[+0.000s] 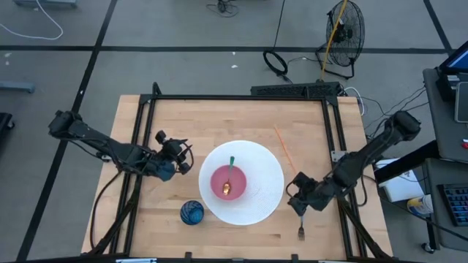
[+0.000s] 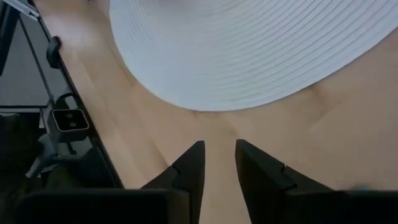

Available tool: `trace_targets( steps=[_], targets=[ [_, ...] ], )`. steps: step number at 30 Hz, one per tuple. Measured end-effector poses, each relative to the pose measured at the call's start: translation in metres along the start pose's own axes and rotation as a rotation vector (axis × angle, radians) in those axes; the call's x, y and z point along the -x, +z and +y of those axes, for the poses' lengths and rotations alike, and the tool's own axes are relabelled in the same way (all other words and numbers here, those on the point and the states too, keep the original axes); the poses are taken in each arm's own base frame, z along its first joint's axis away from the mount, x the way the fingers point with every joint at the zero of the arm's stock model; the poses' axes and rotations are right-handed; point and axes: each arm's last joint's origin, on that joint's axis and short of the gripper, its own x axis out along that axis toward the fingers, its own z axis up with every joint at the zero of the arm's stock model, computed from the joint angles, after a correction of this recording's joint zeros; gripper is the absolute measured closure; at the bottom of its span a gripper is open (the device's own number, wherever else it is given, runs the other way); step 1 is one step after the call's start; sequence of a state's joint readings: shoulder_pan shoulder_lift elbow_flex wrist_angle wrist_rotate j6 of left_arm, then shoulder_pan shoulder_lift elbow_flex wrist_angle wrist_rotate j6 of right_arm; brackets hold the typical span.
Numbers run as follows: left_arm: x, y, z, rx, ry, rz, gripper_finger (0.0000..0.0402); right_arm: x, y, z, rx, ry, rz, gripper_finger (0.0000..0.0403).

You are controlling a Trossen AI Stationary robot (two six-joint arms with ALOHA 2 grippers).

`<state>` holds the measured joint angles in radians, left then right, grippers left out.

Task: Pick & Place Utensil
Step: Put the blue fork into the pink bowl

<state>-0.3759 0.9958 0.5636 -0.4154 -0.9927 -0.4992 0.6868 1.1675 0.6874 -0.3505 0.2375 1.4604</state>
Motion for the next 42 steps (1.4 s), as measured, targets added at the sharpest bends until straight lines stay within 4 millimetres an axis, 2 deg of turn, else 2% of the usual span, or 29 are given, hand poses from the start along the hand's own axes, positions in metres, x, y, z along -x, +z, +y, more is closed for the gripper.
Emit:
trace_targets(
  steps=[7,12,18,32,42],
  targets=[
    [-0.002,0.000,0.001,0.001,0.011,0.003,0.0268,-0.011,-0.017,0.017,-0.137,-0.058,0.062,0.0330],
    [-0.002,0.000,0.002,-0.010,0.012,0.004,0.0268,-0.012,-0.031,0.017,-0.326,-0.201,0.125,0.0330],
    [-0.002,0.000,0.002,-0.031,0.013,0.004,0.0268,-0.017,-0.040,0.015,-0.462,-0.277,0.159,0.0330],
    [-0.002,0.000,0.002,-0.039,0.014,0.003,0.0268,-0.027,-0.043,0.001,-0.470,-0.456,0.177,0.0327],
    [-0.002,0.000,0.002,-0.046,0.016,0.004,0.0268,-0.034,-0.037,0.001,-0.453,-0.458,0.168,0.0266]
  ],
)
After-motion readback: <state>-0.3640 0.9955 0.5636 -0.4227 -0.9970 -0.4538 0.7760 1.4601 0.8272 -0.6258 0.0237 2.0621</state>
